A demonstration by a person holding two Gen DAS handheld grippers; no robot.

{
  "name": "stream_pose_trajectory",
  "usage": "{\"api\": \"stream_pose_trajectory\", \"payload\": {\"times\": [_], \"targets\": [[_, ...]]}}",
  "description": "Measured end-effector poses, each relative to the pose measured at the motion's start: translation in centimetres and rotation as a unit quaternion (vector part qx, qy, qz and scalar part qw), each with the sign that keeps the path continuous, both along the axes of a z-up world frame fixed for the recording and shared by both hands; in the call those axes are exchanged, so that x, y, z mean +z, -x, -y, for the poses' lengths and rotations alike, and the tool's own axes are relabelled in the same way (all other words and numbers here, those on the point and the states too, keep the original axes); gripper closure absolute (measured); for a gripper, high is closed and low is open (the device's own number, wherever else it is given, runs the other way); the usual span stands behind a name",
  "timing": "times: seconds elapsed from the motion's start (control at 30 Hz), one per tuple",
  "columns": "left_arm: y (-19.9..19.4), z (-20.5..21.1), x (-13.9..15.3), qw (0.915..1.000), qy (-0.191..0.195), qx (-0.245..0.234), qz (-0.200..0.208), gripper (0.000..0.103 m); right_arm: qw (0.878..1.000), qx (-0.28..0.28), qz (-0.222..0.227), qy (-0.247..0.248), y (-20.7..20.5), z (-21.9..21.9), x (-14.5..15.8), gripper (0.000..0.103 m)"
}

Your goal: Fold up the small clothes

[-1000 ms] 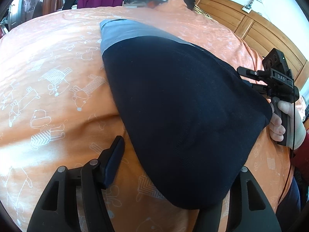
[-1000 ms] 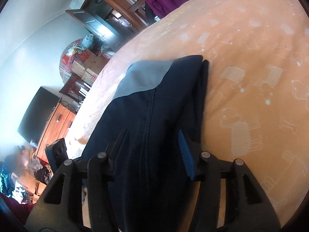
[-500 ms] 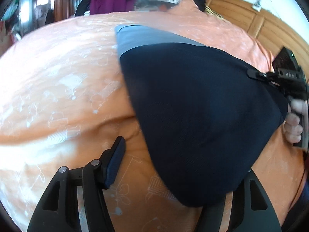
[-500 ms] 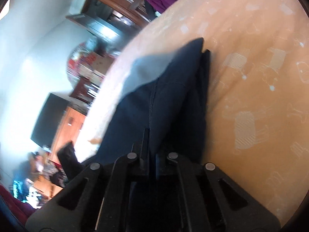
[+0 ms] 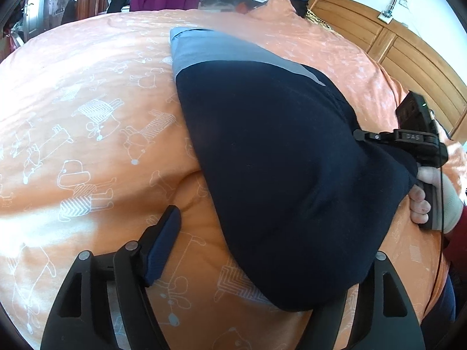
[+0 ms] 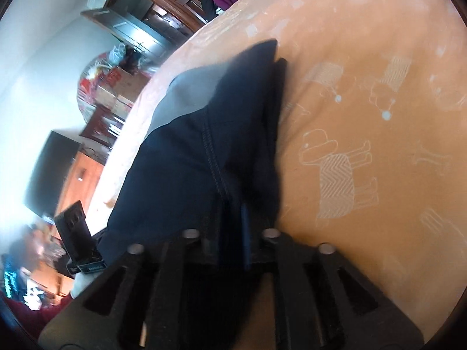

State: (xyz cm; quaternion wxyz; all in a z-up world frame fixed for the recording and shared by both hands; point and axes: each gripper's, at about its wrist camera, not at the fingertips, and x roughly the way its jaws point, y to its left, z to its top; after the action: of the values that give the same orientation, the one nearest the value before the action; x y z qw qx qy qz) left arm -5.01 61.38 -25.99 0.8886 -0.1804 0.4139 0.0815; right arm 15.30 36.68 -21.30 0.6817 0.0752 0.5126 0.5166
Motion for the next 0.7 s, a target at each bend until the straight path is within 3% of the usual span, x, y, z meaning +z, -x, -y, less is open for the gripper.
{"api": "stream_pose_trajectory", "payload": {"times": [0.03, 0.1, 0.2, 0.3, 0.37, 0.6, 0.7], "targets": [[-0.1, 0.0, 0.0, 1.0, -0.002, 0.0, -0.001, 0.026, 1.0, -0.005, 0.022, 0.006, 0.6, 0.4, 1.1, 0.063], [-0.2, -0.1, -0.1, 1.0, -0.002, 0.0, -0.001, 0.026, 0.997, -0.014, 0.071, 0.009, 2.1, 1.2, 3.1, 0.061], [0.0, 0.1, 0.0, 1.0, -0.002, 0.0, -0.001, 0.026, 0.994, -0.018, 0.107, 0.013, 3.6, 2.5, 4.5, 0.061], [0.1, 0.2, 0.1, 1.0, -0.003, 0.0, -0.002, 0.026, 0.996, 0.005, 0.084, 0.04, 4.3, 2.3, 2.3, 0.071], [0.1, 0.2, 0.1, 1.0, -0.002, 0.0, -0.001, 0.026, 0.997, 0.007, 0.049, 0.063, 4.7, 2.6, -0.2, 0.071], [0.7, -0.1, 0.2, 0.9999, 0.011, 0.004, 0.005, 0.025, 0.998, -0.002, 0.023, 0.06, 4.6, 4.2, -0.5, 0.071], [1.0, -0.1, 0.2, 0.9999, 0.012, 0.006, 0.004, 0.025, 0.996, -0.004, 0.042, 0.074, 4.8, 3.6, 0.4, 0.067]]}}
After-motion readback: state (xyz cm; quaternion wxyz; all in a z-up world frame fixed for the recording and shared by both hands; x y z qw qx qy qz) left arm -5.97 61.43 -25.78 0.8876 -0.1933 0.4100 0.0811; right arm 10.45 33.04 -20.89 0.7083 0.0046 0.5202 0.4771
